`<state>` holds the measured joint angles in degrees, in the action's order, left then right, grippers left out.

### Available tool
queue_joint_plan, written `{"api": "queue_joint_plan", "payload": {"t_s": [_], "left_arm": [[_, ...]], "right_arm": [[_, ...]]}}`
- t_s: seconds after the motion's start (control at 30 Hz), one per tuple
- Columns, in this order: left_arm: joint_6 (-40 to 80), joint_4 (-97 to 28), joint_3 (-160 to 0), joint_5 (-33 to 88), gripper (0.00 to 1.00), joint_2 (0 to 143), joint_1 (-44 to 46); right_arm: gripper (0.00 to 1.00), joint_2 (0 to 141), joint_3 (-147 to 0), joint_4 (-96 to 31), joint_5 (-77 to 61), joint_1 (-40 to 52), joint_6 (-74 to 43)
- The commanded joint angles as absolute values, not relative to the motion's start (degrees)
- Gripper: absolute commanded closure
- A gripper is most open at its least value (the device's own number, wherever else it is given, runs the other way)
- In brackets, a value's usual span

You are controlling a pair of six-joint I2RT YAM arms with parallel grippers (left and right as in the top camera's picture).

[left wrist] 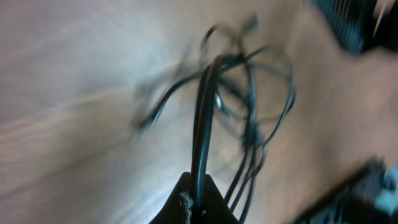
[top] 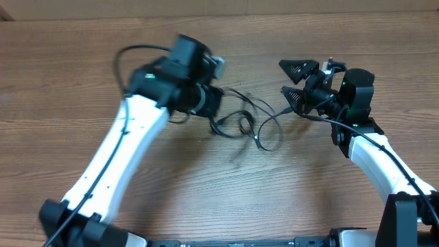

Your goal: Untangle cables

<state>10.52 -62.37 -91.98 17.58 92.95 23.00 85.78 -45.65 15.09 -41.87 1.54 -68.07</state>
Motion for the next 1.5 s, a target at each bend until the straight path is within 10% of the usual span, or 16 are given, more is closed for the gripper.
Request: {"api": "queue_joint_plan", "payload": {"t_s": [0.0,0.57,0.73,0.8,0.93,1.17,1.47], "left_arm": [[12.38,-59.77,-92.05,18.13,0.96,89.14,18.26],[4.03,-53.65,-92.03,38.61,0.96,88.86,17.87],[5.91,-53.54,-92.03,38.57,0.96,88.86,19.46],[6.09,-53.76,-92.03,38.26,0.96,88.86,19.62],[9.39,-56.58,-92.03,32.03,0.96,88.86,19.31],[38.87,-70.04,-92.01,-4.21,0.96,88.86,16.45],[52.47,-76.62,-92.01,-9.10,0.95,88.84,10.04]], "right_arm": [[0.00,85.30,-46.19,14.26,-48.05,1.87,-55.40],[0.10,85.32,-46.19,18.09,-52.51,14.06,-40.64],[0.36,85.32,-46.19,18.15,-50.39,18.50,-40.86],[0.66,85.25,-46.22,19.07,-51.42,18.65,-40.93],[0.95,85.19,-46.26,26.79,-57.58,13.58,-46.78],[0.96,85.19,-46.24,60.10,-73.60,-2.76,-62.72],[0.96,85.19,-46.24,37.01,-72.12,-14.11,-57.60]]}}
